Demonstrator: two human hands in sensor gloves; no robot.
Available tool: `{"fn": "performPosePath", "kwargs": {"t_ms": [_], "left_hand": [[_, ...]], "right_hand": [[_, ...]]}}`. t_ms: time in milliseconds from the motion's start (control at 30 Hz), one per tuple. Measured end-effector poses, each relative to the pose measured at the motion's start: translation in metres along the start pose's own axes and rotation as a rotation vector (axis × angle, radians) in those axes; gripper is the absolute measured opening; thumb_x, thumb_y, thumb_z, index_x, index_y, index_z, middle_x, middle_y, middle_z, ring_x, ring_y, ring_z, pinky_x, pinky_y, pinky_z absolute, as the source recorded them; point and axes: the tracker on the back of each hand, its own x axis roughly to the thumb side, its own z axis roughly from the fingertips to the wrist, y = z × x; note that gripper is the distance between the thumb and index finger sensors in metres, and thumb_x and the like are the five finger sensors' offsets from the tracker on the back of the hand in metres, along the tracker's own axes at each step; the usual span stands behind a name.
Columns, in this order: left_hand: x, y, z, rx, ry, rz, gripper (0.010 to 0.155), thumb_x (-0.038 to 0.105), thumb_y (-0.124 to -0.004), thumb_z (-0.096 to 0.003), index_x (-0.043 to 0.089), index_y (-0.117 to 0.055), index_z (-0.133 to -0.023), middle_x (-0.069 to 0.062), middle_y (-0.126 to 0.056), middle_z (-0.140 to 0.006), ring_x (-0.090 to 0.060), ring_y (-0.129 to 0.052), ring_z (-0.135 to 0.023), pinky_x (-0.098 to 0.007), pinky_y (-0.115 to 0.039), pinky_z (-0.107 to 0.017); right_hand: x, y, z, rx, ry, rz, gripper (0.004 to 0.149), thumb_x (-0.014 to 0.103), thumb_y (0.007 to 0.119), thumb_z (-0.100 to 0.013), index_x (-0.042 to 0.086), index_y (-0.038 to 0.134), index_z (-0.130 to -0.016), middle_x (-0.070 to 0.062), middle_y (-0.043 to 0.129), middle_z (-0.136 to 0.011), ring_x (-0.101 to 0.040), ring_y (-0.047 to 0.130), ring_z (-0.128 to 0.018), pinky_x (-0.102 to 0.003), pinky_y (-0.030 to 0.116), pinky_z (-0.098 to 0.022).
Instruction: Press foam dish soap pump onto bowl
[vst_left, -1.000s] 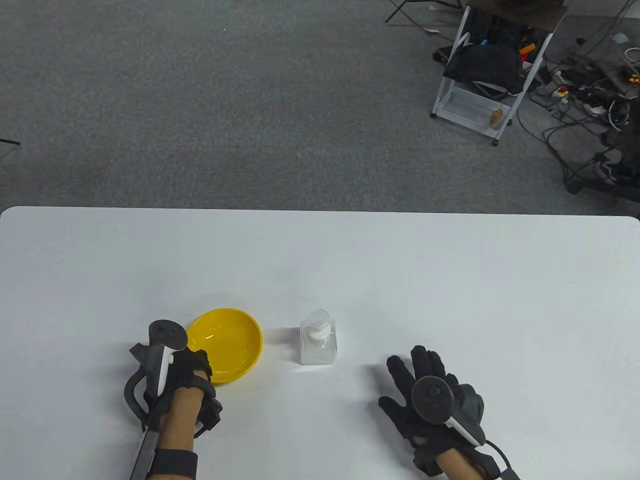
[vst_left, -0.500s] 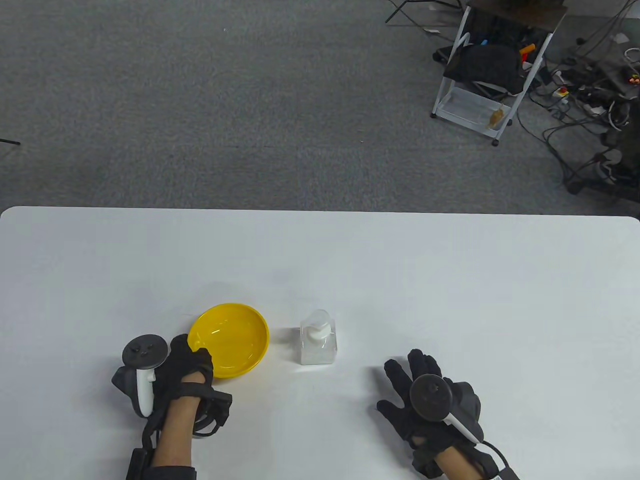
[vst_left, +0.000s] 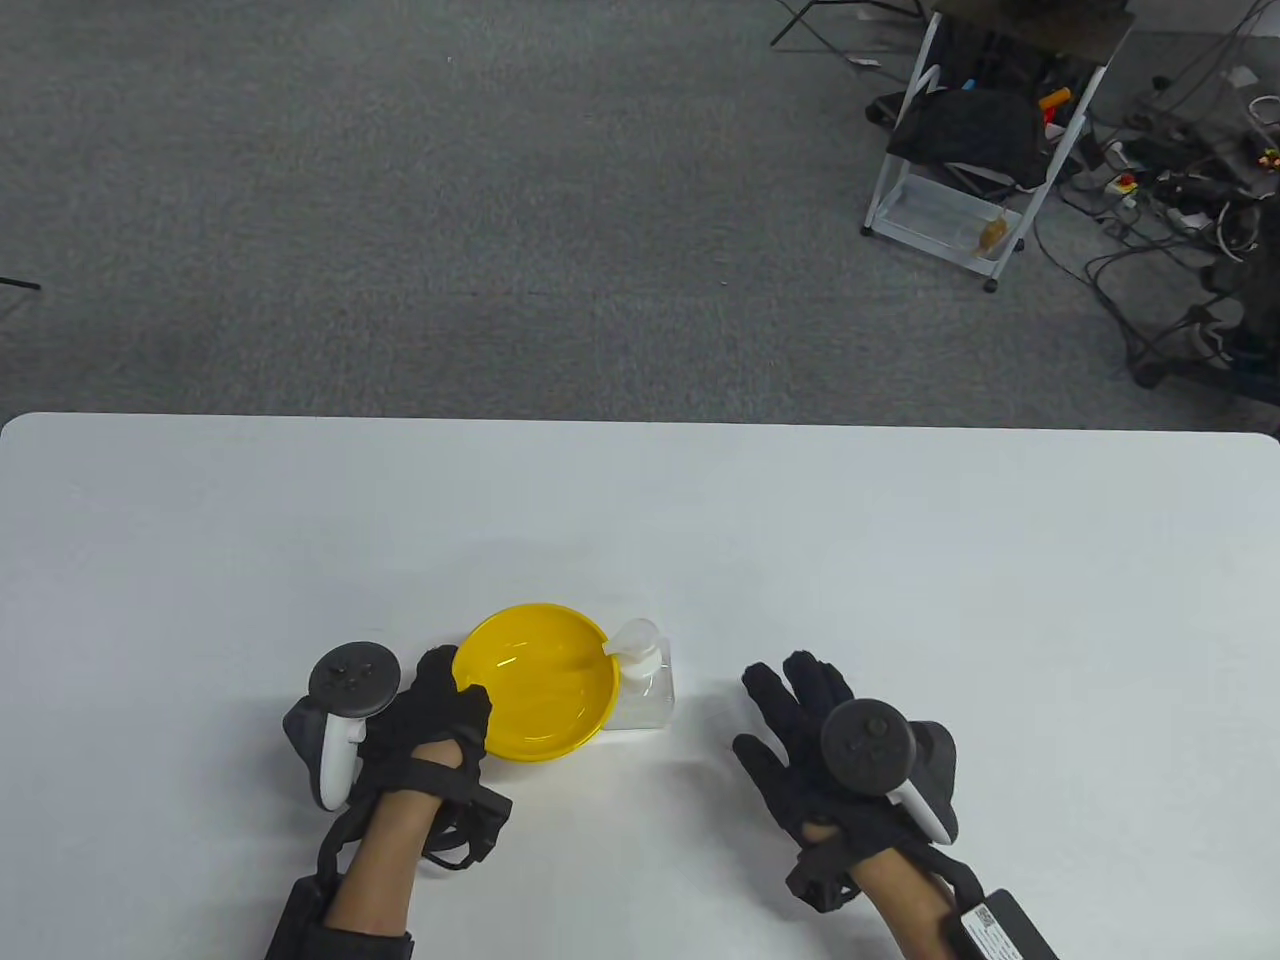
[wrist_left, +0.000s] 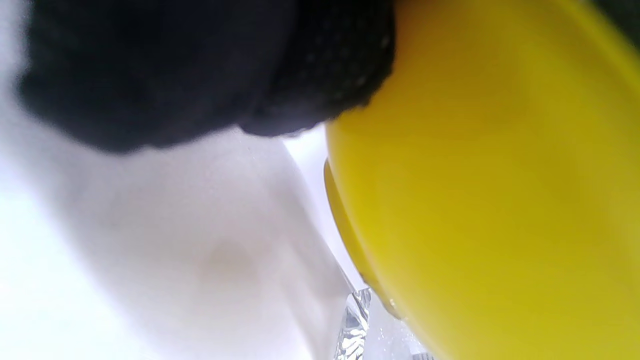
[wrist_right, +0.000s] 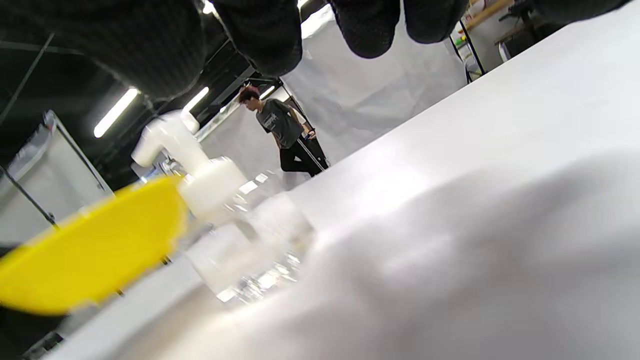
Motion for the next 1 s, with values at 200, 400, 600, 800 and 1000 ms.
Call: {"fn": "performPosePath", "kwargs": {"t_ms": [200,400,600,800,1000], "left_hand": [[0.002,-0.003,-0.002,-0.014,-0.008,0.004,0.061,0.037,-0.079,-0.0428,0.018,-0.052,-0.095,-0.001,-0.098,-0.035,-0.014,-0.102,-0.002,-0.028,-0.087,0.004],[0.005,-0.005,-0.002,-0.014,-0.007,0.010,0.061,0.037,-0.079,-0.0431,0.018,-0.052,-0.095,-0.001,-0.098,-0.035,-0.014,-0.102,-0.003,-0.028,-0.087,0.004],[0.005,-0.005,-0.003,-0.020,-0.008,0.017,0.061,0.037,-0.079,-0.0429,0.018,-0.052,-0.095,-0.001,-0.098,-0.035,-0.014,-0.102,-0.002,-0.028,-0.087,0.004],[0.006,-0.005,-0.003,-0.025,-0.012,0.020,0.061,0.037,-0.079,-0.0431,0.018,-0.052,-0.095,-0.001,-0.098,-0.035,-0.014,-0.102,-0.003,-0.028,-0.087,0.004],[0.005,-0.005,-0.003,-0.030,-0.011,0.026,0.061,0.037,-0.078,-0.0433,0.018,-0.052,-0.095,0.000,-0.098,-0.036,-0.014,-0.102,-0.003,-0.028,-0.087,0.004]], "right_hand": [[0.054,0.003,-0.052,0.056,-0.007,-0.143,0.063,0.049,0.060,-0.045,0.037,0.048,-0.106,-0.013,0.034,-0.117,-0.049,0.030,-0.106,-0.084,0.043,-0.060],[0.079,0.032,-0.091,0.120,0.028,-0.172,0.063,0.049,0.055,-0.045,0.037,0.044,-0.106,-0.010,0.030,-0.117,-0.048,0.025,-0.106,-0.083,0.041,-0.060],[0.079,0.051,-0.106,0.177,0.062,-0.136,0.063,0.047,0.054,-0.046,0.032,0.044,-0.106,-0.009,0.030,-0.117,-0.048,0.023,-0.105,-0.084,0.040,-0.060],[0.076,0.056,-0.105,0.181,0.045,-0.202,0.065,0.046,0.053,-0.047,0.027,0.041,-0.107,-0.011,0.031,-0.117,-0.049,0.024,-0.106,-0.085,0.040,-0.060],[0.075,0.060,-0.104,0.169,0.046,-0.194,0.065,0.046,0.053,-0.046,0.025,0.042,-0.107,-0.011,0.034,-0.117,-0.049,0.027,-0.106,-0.085,0.043,-0.059]]}}
